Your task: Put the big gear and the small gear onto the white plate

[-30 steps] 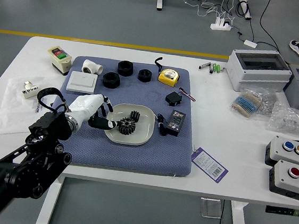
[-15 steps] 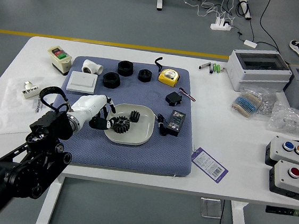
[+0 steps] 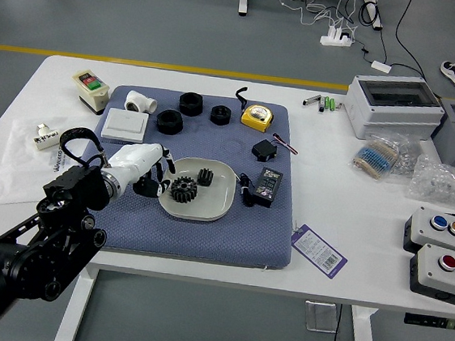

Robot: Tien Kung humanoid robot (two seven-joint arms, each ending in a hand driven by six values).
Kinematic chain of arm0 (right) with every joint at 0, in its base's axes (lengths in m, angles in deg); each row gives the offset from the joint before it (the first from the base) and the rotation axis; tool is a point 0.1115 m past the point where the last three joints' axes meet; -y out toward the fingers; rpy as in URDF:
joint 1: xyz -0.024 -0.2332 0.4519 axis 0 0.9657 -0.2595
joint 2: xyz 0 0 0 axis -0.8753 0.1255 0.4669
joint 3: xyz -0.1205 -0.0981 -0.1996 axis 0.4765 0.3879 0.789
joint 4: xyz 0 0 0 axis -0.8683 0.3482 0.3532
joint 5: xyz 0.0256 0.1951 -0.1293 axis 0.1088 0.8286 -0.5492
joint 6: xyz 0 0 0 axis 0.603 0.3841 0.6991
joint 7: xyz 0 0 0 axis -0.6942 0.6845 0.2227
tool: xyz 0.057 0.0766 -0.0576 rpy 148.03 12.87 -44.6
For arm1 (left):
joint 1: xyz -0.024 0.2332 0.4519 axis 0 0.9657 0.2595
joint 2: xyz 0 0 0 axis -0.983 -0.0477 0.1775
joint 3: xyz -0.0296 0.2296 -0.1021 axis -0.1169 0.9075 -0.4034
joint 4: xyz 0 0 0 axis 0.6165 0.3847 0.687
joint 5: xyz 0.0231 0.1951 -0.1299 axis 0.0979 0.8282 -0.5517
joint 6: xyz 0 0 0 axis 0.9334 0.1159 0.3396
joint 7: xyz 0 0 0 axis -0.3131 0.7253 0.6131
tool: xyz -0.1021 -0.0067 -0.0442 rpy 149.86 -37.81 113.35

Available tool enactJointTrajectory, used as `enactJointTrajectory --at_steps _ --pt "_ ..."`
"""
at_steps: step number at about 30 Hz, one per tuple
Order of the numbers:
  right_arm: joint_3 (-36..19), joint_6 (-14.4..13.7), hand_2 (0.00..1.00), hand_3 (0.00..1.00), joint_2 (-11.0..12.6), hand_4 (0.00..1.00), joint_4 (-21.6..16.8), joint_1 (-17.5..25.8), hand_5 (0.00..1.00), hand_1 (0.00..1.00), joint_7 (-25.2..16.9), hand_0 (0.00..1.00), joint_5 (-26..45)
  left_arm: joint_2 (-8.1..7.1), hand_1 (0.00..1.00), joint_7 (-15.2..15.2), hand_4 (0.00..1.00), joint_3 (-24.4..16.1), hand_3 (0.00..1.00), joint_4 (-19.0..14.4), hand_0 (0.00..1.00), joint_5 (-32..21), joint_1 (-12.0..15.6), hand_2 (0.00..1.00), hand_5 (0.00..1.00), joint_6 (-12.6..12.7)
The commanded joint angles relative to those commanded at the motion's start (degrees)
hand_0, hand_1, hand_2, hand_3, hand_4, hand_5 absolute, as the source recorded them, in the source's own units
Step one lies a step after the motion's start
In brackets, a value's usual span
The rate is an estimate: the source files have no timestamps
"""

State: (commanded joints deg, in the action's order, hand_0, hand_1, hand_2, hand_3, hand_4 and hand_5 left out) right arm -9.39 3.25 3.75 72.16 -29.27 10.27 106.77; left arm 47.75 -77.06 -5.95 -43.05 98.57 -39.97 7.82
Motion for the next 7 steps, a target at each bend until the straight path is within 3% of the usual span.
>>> enactJointTrajectory --at_steps 7 --pt "-0.11 -0.03 0.749 0.564 0.03 0.792 0.01 -0.10 0.642 0.709 -0.05 0.687 0.00 0.04 0.334 0.36 0.632 0.28 0.546 -0.10 0.218 0.00 0.00 0.425 0.002 -1.29"
